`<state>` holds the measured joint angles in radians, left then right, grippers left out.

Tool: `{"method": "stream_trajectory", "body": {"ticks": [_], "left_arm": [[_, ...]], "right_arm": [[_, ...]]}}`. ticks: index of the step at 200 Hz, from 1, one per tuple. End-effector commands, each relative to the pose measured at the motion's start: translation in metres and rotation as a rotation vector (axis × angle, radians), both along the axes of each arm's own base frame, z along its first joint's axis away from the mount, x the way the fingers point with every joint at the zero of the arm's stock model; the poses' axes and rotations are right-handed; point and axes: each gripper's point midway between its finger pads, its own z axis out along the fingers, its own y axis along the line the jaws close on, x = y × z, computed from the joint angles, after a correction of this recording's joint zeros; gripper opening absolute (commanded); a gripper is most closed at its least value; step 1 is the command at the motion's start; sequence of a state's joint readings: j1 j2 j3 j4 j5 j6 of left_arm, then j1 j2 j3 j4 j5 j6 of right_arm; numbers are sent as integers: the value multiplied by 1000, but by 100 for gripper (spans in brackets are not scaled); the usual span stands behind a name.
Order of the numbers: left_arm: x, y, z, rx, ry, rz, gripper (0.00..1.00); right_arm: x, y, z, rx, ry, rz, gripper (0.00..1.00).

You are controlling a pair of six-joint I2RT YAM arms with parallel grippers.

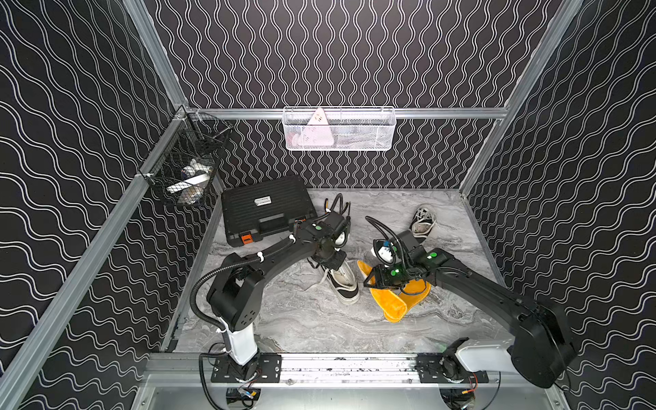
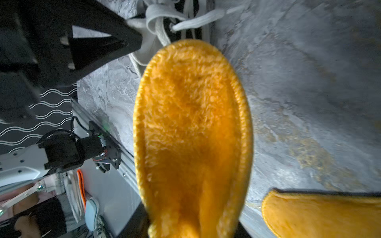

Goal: Insert the insole into the shoe

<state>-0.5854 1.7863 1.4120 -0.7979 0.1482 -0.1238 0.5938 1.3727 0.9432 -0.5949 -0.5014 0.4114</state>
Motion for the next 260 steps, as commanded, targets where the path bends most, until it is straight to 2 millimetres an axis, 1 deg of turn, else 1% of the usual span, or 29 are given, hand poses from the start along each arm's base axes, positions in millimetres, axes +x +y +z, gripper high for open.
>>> {"method": "stream_trajectory", "body": {"ticks": [1, 19, 35, 65, 89, 122, 132, 151, 157, 159, 162, 181, 201, 224, 243, 252, 260], "left_arm": [[-14, -21, 13, -160, 73, -77, 0], [-13, -29, 24, -226, 87, -90, 0], [-14, -33, 31, -262, 82, -105, 0], [-10, -28, 34, -277, 75, -99, 0], [-5, -20, 37, -287, 67, -83, 0], [-9, -22, 44, -302, 67, -128, 0], [-11, -23, 46, -309, 69, -140, 0], [-14, -26, 46, -324, 78, -170, 0], [-13, -26, 47, -326, 70, -171, 0], [-13, -25, 47, -327, 69, -170, 0], [-13, -26, 47, -330, 67, -172, 0], [-16, -30, 50, -360, 76, -192, 0], [-20, -33, 49, -379, 92, -201, 0], [-18, -33, 45, -385, 87, -187, 0], [-12, -29, 42, -386, 84, -158, 0], [-9, -25, 39, -385, 86, -135, 0], [-5, -22, 37, -384, 85, -109, 0]], "right_arm": [[-14, 19, 7, 51, 71, 49, 40], [-18, 35, 13, 93, 83, 79, 41], [-15, 39, 6, 71, 100, 76, 41], [-9, 36, -12, -7, 127, 78, 42], [-9, 31, -17, -47, 134, 74, 42], [-11, 23, -30, -98, 155, 80, 41], [-6, 23, -31, -114, 140, 82, 41], [5, 28, -30, -121, 103, 97, 42], [4, 27, -35, -136, 113, 108, 42], [10, 31, -29, -127, 96, 112, 43], [12, 32, -29, -133, 92, 114, 43], [23, 34, -32, -163, 66, 119, 46], [40, 36, -33, -162, 27, 90, 49], [53, 42, -37, -156, -12, 99, 53], [62, 47, -42, -148, -50, 108, 56], [65, 49, -42, -139, -64, 111, 59], [65, 51, -38, -128, -76, 122, 65]]}}
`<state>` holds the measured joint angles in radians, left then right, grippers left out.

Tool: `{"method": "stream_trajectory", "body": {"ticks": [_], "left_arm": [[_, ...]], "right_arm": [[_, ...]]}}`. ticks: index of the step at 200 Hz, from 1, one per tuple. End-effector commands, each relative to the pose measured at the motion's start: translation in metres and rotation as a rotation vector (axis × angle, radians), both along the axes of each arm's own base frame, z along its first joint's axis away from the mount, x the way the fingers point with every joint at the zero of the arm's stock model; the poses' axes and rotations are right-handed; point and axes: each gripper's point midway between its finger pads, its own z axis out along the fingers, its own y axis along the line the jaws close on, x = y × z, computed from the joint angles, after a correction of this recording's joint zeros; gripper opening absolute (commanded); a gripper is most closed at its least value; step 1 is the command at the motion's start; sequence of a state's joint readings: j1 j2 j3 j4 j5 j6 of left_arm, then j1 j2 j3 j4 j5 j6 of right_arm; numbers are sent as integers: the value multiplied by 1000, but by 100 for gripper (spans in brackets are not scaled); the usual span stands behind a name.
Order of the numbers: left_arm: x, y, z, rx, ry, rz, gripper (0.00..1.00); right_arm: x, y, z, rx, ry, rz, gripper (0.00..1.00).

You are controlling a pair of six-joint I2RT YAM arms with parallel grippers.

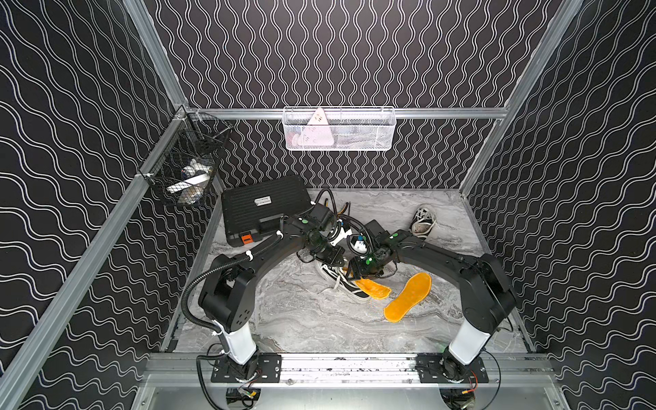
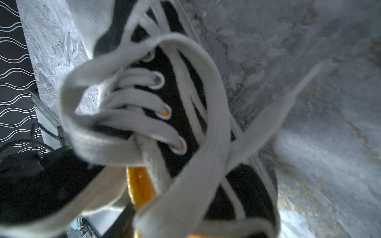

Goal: Insert the insole into the shoe

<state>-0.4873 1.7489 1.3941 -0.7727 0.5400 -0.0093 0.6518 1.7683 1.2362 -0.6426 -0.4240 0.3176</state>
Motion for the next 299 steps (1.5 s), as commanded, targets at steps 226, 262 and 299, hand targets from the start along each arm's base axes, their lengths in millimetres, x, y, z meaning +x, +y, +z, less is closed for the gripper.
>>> {"method": "stream_trajectory", "body": {"ticks": [226, 262, 299], "left_arm": [[19, 14, 3, 17, -50, 54, 0], [19, 9, 6, -12, -51, 45, 0], [10, 6, 10, -32, -58, -6, 0]], "right_arm": [[-42, -48, 14, 15, 320, -301, 38], [-36, -41, 4, 13, 349, -296, 29], [-15, -37, 23, 20, 278, -288, 14]]}}
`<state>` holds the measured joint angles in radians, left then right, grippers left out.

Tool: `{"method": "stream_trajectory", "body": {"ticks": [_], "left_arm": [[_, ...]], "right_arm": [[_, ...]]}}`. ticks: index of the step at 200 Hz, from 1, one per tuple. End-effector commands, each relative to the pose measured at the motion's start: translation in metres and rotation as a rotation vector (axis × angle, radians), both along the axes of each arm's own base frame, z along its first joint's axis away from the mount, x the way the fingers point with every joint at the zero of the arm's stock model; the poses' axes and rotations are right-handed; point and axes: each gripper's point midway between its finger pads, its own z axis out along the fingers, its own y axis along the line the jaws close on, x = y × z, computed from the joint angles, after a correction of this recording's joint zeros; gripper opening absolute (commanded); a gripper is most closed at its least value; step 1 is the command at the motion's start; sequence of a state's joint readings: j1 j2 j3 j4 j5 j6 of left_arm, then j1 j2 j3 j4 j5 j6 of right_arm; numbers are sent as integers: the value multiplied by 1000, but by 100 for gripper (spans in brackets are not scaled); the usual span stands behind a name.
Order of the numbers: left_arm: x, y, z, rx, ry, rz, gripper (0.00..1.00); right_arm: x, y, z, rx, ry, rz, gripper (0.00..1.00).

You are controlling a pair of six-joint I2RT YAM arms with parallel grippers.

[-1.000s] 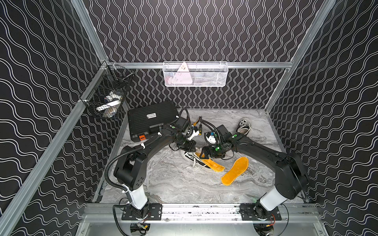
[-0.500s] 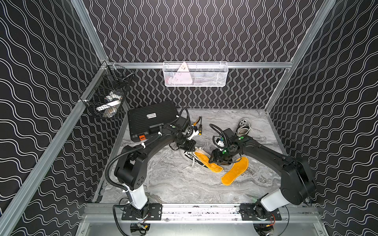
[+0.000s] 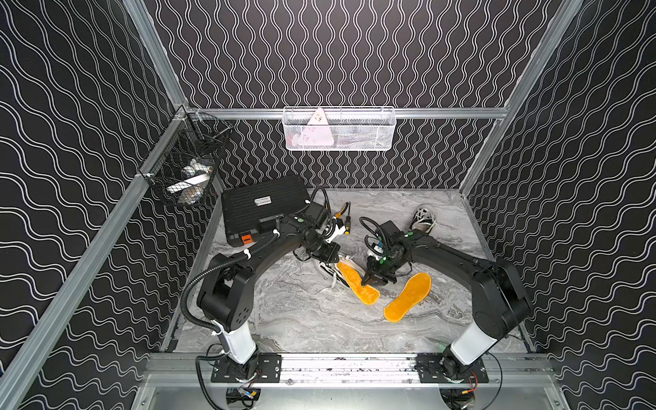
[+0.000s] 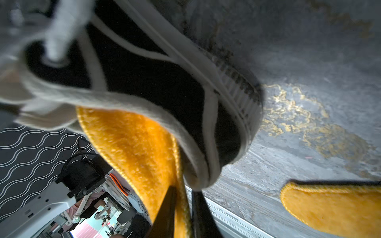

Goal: Insert the insole into the shoe

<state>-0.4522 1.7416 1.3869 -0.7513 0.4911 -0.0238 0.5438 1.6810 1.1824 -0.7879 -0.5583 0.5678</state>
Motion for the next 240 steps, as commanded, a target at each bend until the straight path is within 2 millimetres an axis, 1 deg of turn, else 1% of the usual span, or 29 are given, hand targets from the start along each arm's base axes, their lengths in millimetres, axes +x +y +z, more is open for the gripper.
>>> {"method": "stream_trajectory", "body": {"ticks": [1, 28, 39, 55, 73, 89, 101, 113, 124, 129, 143, 158, 172, 180, 198, 218, 240], "left_arm": [[-6, -10, 12, -61, -27, -74, 0], [-9, -14, 10, -52, -35, -132, 0], [-6, -12, 5, -36, -34, -132, 0], [-3, -11, -1, -18, -30, -127, 0], [-2, -13, -4, -32, -32, -121, 0], [-2, -15, -8, -39, -14, -114, 0], [-3, -18, -8, -59, 6, -122, 0], [-5, -24, -4, -95, 16, -132, 0], [-6, -27, -2, -117, 23, -138, 0], [-5, -27, -1, -117, 24, -135, 0], [-4, -25, -3, -101, 25, -134, 0], [-3, -24, -5, -82, 20, -135, 0], [0, -23, -7, -72, 21, -128, 0], [1, -24, -9, -69, 22, -124, 0], [5, -22, -11, -56, 13, -102, 0], [15, -17, -15, -17, 2, -51, 0], [18, -18, -12, -22, -5, -31, 0]], "right_arm": [[7, 0, 8, -8, -19, 1, 14], [15, -10, 18, -87, -81, 86, 13], [18, -19, 16, -152, -94, 127, 12], [19, -25, 14, -187, -113, 177, 12], [21, -29, 12, -210, -149, 218, 12], [23, -38, 12, -266, -196, 243, 11], [24, -45, 10, -310, -223, 261, 11], [25, -46, 8, -313, -260, 265, 10], [25, -41, 3, -277, -268, 243, 10], [25, -39, 2, -264, -265, 236, 12], [24, -35, 3, -249, -230, 203, 22], [24, -36, 9, -242, -210, 137, 41], [24, -37, 14, -218, -180, 60, 56], [22, -40, 16, -210, -151, 12, 61], [14, -39, 17, -170, -64, -54, 63], [1, -36, 11, -138, 44, -92, 63], [-10, -31, 3, -106, 119, -119, 63]]}}
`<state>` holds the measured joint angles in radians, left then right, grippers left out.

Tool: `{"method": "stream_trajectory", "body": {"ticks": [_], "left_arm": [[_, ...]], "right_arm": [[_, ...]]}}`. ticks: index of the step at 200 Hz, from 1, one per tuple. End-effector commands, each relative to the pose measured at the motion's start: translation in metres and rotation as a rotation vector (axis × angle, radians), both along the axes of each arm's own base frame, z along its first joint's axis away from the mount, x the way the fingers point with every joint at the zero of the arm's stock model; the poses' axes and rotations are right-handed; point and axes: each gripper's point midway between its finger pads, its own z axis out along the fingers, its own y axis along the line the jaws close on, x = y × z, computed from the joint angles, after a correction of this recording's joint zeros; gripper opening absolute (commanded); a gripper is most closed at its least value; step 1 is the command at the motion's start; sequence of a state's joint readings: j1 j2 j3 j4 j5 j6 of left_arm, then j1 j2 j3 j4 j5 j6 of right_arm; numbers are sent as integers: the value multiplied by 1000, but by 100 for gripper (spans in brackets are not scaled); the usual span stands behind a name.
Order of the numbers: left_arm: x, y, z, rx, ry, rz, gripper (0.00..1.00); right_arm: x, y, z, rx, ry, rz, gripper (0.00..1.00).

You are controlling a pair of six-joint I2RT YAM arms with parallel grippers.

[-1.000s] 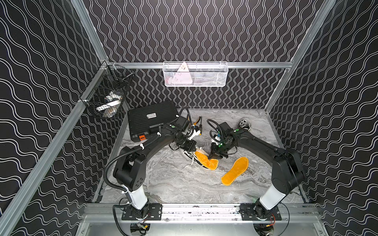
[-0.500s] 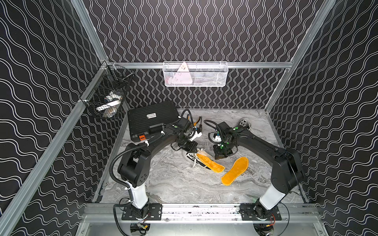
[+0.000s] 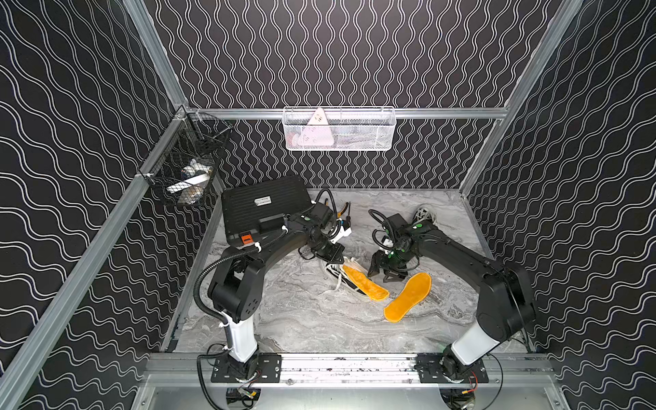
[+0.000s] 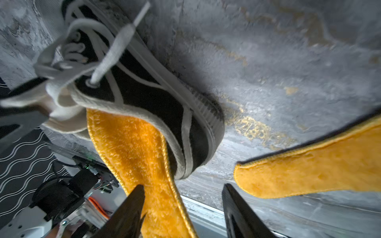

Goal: Insert the insole into the shoe

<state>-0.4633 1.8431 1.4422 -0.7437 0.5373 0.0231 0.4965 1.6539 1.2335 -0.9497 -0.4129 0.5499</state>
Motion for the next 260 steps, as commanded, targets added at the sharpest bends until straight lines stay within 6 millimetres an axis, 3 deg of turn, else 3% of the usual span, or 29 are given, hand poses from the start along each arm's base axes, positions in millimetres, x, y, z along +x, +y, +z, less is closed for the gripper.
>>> {"method": "stream_trajectory", "body": {"ticks": [1, 13, 50, 99, 140, 163, 186, 223, 260], "left_arm": [[10, -1, 5, -3, -30, 36, 0], [10, -2, 8, -14, -38, 44, 0], [9, -1, 10, -3, -36, 40, 0], [-2, -17, 21, -47, -60, -5, 0], [-2, -13, 19, -24, -77, -7, 0], [2, -9, 9, 10, -69, 2, 0], [1, -13, 10, -19, -57, -13, 0], [-4, -17, 9, -38, -27, -44, 0], [-4, -21, 6, -43, -8, -65, 0]], "right_arm": [[-16, 10, -3, 66, 123, -76, 63], [-19, 17, -4, 119, 151, -82, 62], [-13, 43, 3, 278, 184, -109, 32], [-5, 49, -7, 291, 192, -115, 11], [2, 12, 1, 38, 48, 56, 7], [1, 2, 9, -19, 10, 131, 7], [-1, -6, 1, -91, -26, 188, 7], [19, -10, 1, -174, -156, 246, 8], [39, 2, 7, -131, -267, 260, 10]]}}
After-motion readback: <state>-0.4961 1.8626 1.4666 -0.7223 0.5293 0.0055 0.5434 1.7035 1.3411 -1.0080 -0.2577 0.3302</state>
